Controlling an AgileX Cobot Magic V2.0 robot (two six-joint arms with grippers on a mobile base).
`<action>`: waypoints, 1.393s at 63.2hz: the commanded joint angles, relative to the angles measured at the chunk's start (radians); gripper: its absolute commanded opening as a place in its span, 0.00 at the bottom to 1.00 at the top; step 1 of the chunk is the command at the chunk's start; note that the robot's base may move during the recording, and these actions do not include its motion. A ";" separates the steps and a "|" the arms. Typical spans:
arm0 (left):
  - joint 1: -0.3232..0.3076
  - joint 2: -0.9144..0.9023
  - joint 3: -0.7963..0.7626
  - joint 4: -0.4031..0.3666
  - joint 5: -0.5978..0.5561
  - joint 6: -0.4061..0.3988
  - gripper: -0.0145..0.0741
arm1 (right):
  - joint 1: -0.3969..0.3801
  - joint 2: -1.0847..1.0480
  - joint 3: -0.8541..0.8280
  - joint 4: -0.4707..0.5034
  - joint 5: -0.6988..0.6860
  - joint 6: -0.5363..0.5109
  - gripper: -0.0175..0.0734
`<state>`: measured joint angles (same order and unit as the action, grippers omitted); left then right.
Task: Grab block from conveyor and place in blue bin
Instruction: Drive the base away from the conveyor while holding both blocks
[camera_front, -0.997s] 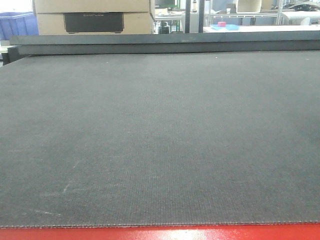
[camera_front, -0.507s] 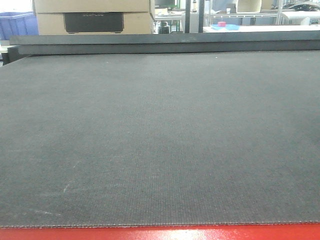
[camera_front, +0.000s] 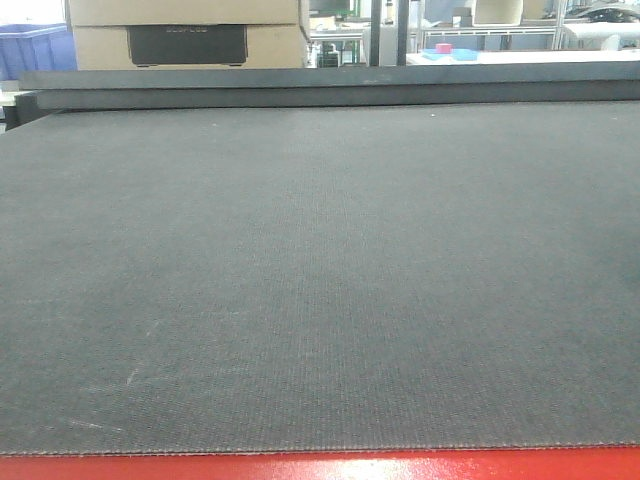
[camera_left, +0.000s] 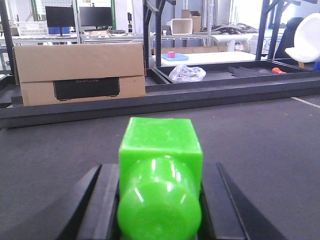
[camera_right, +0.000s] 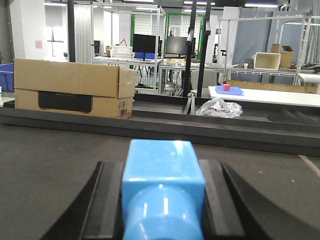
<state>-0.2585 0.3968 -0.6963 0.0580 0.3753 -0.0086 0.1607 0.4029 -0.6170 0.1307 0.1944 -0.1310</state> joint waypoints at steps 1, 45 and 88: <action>-0.008 -0.003 -0.002 -0.002 -0.027 0.002 0.04 | 0.001 -0.005 0.002 -0.003 -0.016 -0.007 0.01; -0.008 -0.003 -0.002 -0.002 -0.027 0.002 0.04 | 0.001 -0.005 0.002 -0.003 -0.016 -0.007 0.01; -0.008 -0.003 -0.002 -0.002 -0.027 0.002 0.04 | 0.001 -0.005 0.002 -0.003 -0.020 -0.007 0.01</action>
<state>-0.2585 0.3968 -0.6963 0.0580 0.3696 -0.0086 0.1607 0.4029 -0.6170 0.1307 0.1964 -0.1310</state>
